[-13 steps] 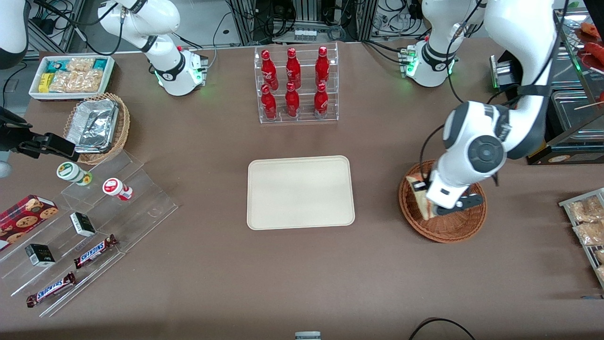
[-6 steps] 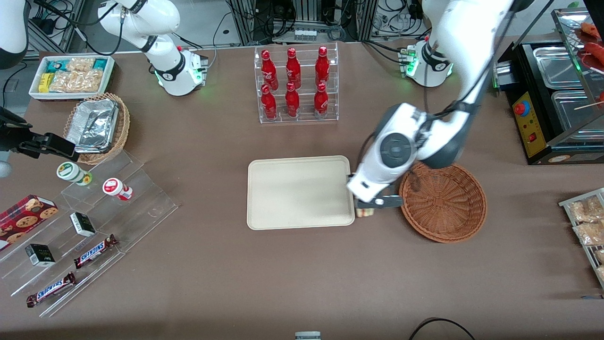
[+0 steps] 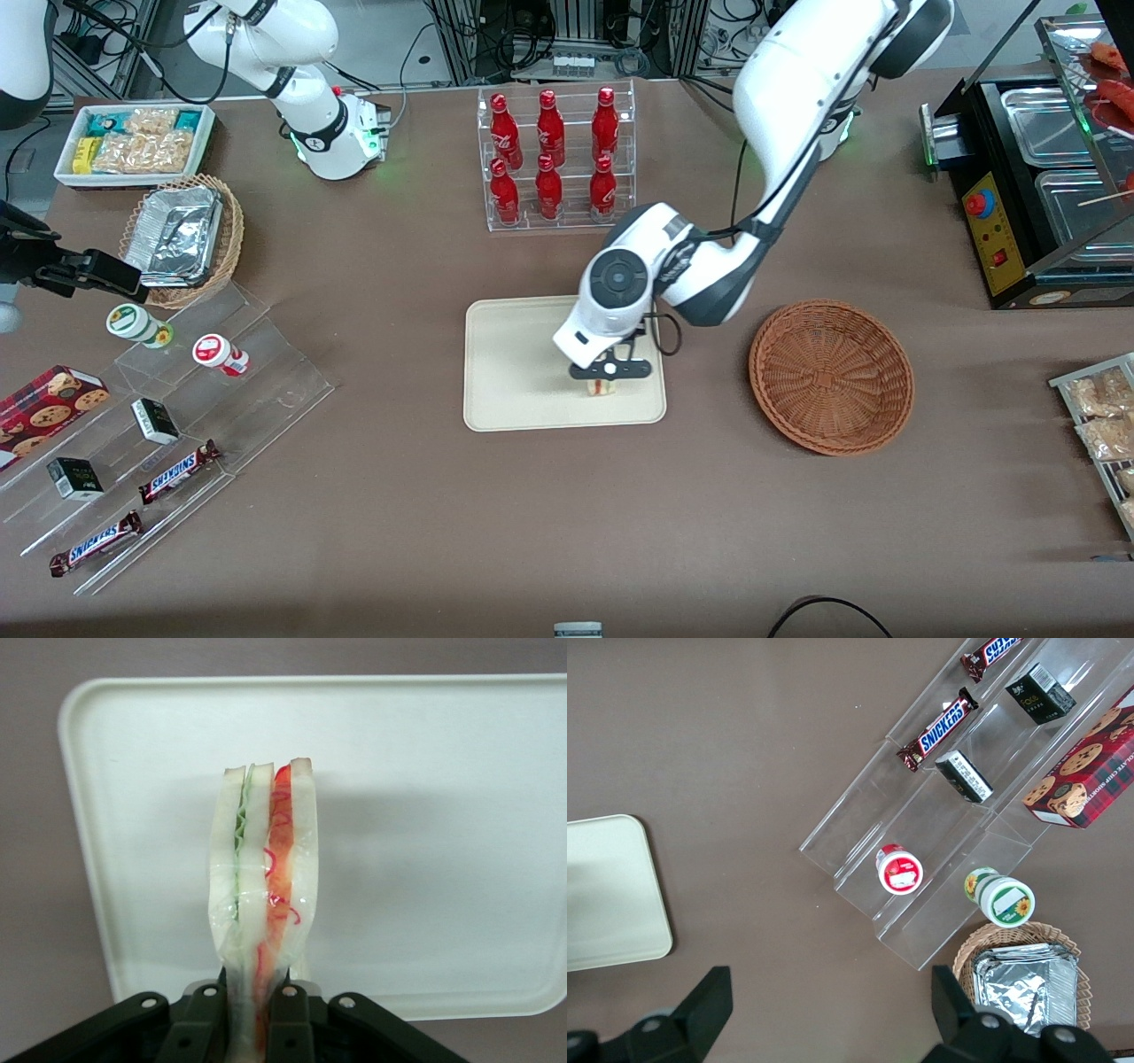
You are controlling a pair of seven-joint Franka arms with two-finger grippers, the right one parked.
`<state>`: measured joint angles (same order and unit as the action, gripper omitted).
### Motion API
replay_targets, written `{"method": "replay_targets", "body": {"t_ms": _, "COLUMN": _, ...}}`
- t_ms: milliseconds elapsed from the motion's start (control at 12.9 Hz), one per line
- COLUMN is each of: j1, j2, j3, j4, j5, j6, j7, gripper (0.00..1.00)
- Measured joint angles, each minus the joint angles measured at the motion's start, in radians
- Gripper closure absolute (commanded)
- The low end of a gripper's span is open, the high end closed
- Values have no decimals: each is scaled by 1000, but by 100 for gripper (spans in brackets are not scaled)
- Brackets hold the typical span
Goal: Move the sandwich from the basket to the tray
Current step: 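Lift the sandwich and carry it over the cream tray, then lower the sandwich onto the tray and open the left gripper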
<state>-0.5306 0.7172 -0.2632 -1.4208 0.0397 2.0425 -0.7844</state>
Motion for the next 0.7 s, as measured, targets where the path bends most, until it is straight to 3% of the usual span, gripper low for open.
{"method": "replay_targets", "body": {"t_ms": 387, "j1": -65, "j2": 83, "j3": 4, "j4": 93, "j5": 4, "j6": 22, "j7": -91, "gripper": 100}}
{"method": "replay_targets", "body": {"t_ms": 697, "j1": -80, "j2": 106, "j3": 5, "j4": 97, "j5": 65, "j6": 29, "j7": -133, "gripper": 100}}
